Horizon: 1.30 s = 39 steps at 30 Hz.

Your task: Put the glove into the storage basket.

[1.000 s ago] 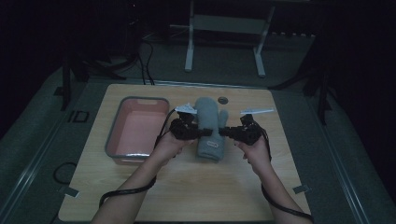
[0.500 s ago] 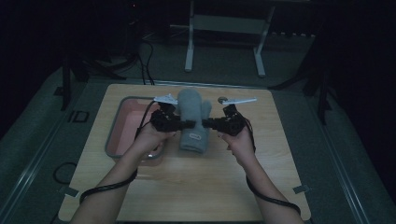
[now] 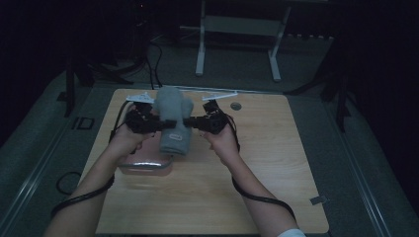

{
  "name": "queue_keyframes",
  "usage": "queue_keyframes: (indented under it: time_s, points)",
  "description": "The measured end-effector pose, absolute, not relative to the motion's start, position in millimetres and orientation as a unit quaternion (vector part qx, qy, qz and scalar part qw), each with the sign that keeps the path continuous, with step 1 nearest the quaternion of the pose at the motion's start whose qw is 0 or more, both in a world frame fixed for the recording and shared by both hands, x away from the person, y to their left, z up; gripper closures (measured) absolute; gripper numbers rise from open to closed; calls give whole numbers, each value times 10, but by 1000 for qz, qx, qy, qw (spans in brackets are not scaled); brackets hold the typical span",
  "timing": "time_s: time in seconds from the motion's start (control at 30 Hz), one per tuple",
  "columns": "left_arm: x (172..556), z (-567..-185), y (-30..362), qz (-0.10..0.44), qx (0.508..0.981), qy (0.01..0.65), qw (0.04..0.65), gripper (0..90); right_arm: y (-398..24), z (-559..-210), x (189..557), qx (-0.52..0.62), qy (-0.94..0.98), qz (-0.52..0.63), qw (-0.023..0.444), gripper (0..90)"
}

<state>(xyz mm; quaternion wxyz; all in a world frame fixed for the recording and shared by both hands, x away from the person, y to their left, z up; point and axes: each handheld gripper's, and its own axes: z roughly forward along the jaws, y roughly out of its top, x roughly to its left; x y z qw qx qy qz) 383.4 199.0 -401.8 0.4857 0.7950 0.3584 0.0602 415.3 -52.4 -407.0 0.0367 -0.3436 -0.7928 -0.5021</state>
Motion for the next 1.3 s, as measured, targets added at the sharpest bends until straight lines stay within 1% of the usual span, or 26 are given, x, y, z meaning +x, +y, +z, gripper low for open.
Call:
queue_keyframes:
  time_s: [0.1, 0.23, 0.4, 0.6, 0.77, 0.93, 1.07, 1.3]
  points:
    - [3799, -3981, 2143, 66, 792, 365, 484, 738, -346, -4043, 4165, -336, -795, -504, 44, 808]
    - [3768, -3970, 2324, 73, 788, 376, 482, 737, -129, -4016, 4175, -325, -800, -503, 42, 808]
    - [3804, -4151, 2441, 71, 784, 396, 472, 738, 57, -4146, 4235, -328, -804, -494, 44, 808]
    - [3930, -4472, 2440, 49, 784, 425, 450, 738, 165, -4450, 4339, -349, -816, -458, 46, 808]
    - [4049, -4643, 2413, 41, 794, 438, 420, 736, 233, -4651, 4418, -366, -824, -431, 42, 809]
    - [4130, -4741, 2345, 44, 810, 447, 376, 735, 307, -4783, 4484, -379, -832, -402, 33, 809]
    - [4167, -4811, 2330, 42, 815, 454, 357, 735, 363, -4876, 4510, -388, -836, -386, 31, 809]
    - [4188, -4890, 2301, 41, 817, 459, 347, 734, 430, -4924, 4485, -388, -849, -359, -1, 806]
